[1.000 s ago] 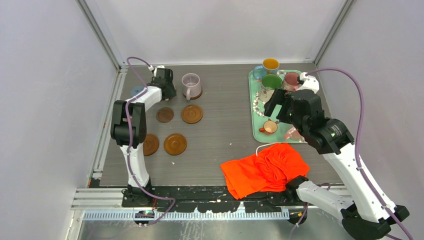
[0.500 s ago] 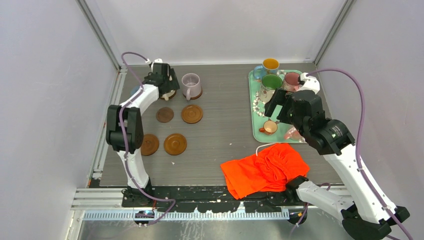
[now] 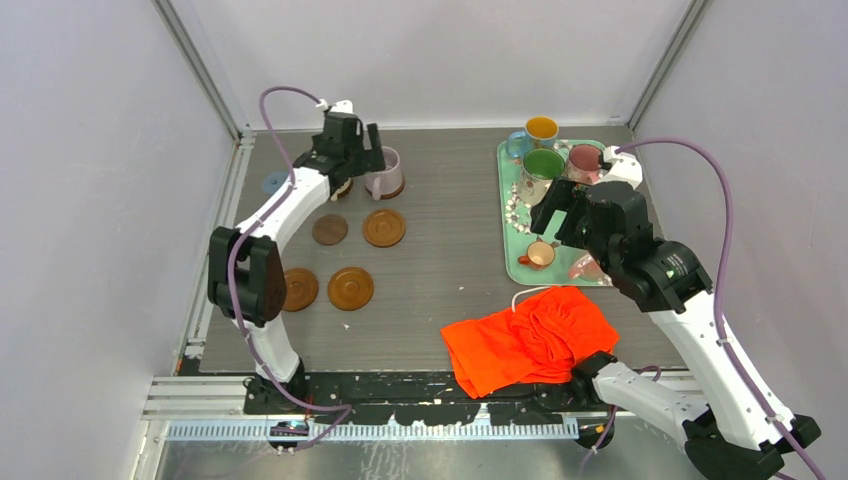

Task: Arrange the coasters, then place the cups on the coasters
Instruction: Pick up the cup from the tray.

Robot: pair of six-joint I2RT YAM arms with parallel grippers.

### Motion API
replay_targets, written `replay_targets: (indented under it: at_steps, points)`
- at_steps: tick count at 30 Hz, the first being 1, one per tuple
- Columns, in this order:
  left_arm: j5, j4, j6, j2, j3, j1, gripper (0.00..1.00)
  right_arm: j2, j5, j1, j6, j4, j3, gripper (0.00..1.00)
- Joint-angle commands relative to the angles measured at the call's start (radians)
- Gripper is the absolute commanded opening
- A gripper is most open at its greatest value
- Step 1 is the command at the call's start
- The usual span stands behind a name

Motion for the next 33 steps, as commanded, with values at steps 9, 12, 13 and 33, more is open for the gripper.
replay_targets:
  at_steps: [9,12,13,33]
  points:
    - [0.078,-0.058,0.030,-0.039,0.047,-0.276,1.00,-0.012,0.031,-0.003,0.011,0.030,0.013,1.00]
    - [0.107,-0.039,0.047,-0.031,0.036,-0.336,1.00,-0.015,0.040,-0.004,0.012,0.033,0.015,1.00]
    - [0.117,-0.032,0.058,-0.028,0.033,-0.357,1.00,-0.017,0.045,-0.003,0.013,0.033,0.017,1.00]
    - [0.643,-0.026,0.386,0.190,0.172,-0.570,0.95,-0.060,0.110,-0.004,0.012,0.031,0.031,1.00]
